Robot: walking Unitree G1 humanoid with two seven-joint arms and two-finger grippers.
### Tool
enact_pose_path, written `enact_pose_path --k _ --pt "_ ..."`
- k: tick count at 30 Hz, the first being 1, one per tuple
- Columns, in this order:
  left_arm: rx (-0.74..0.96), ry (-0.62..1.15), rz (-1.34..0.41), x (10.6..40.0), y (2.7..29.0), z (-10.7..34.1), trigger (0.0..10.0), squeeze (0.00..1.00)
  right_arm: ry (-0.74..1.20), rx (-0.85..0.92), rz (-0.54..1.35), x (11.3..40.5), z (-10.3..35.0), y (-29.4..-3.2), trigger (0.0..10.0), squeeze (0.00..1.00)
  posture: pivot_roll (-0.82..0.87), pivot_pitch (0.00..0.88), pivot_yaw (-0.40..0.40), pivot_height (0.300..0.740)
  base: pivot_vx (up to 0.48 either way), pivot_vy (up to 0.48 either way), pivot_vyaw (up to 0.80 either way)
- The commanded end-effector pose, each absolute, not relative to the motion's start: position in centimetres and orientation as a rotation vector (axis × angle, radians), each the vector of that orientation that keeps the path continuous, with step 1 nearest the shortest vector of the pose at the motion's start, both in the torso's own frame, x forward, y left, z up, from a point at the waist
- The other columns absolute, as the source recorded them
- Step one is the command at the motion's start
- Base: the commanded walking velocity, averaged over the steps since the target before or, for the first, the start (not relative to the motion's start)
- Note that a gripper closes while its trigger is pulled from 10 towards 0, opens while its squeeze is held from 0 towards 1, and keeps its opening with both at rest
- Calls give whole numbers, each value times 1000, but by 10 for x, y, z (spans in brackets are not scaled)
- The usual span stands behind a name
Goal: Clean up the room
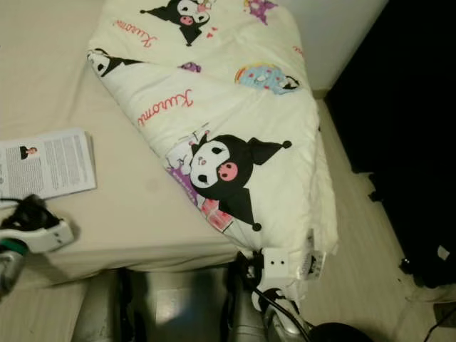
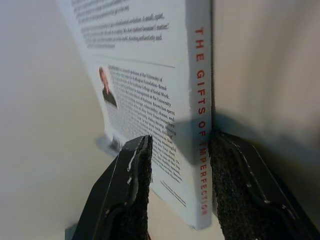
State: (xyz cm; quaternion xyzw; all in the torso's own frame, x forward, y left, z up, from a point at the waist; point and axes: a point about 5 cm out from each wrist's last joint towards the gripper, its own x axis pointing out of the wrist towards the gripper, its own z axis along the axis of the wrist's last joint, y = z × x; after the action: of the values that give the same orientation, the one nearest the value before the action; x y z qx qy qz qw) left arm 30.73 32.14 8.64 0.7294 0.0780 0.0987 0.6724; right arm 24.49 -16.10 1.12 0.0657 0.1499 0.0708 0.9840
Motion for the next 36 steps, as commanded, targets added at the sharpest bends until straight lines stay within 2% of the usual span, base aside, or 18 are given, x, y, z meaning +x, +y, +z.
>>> enact_pose_path --k 1,6,13,18,20,22,27,28,31,32,36 --pt "1643 230 209 303 326 82 10000 0 366 132 54 231 0 -182 10000 0 -128 319 -49 582 0 0 0" --pt "1635 224 149 317 315 89 10000 0 339 111 27 225 11 -196 10000 0 -204 353 -50 582 0 0 0" --pt "1617 268 87 319 305 81 10000 0 316 90 -18 210 23 -210 10000 0 -280 382 -60 582 0 0 0" --pt "1681 218 93 321 303 83 10000 0 313 69 -27 200 31 -218 10000 0 -313 402 -79 582 0 0 0" --pt "1714 174 111 323 303 89 9608 0 311 62 -26 197 34 -221 10000 0 -320 412 -84 582 0 0 0" --pt "1782 80 169 330 307 107 7333 0 301 49 -35 195 42 -226 10000 0 -340 430 -89 582 0 0 0" --pt "1816 52 193 335 311 121 6941 0 299 45 -46 193 47 -230 10000 0 -347 434 -95 582 0 0 0" --pt "1824 50 194 337 312 124 4784 0 300 44 -48 192 48 -230 10000 0 -352 433 -97 582 0 0 0" --pt "1828 52 199 338 314 128 4784 0 305 42 -43 190 50 -230 10000 0 -355 433 -101 582 0 0 0" --pt "1831 56 206 339 316 132 78 0 309 37 -36 189 52 -230 10000 0 -359 437 -108 582 0 0 0" --pt "1833 66 217 340 320 137 0 0 317 33 -30 189 54 -230 10000 0 -346 432 -107 582 0 0 0"
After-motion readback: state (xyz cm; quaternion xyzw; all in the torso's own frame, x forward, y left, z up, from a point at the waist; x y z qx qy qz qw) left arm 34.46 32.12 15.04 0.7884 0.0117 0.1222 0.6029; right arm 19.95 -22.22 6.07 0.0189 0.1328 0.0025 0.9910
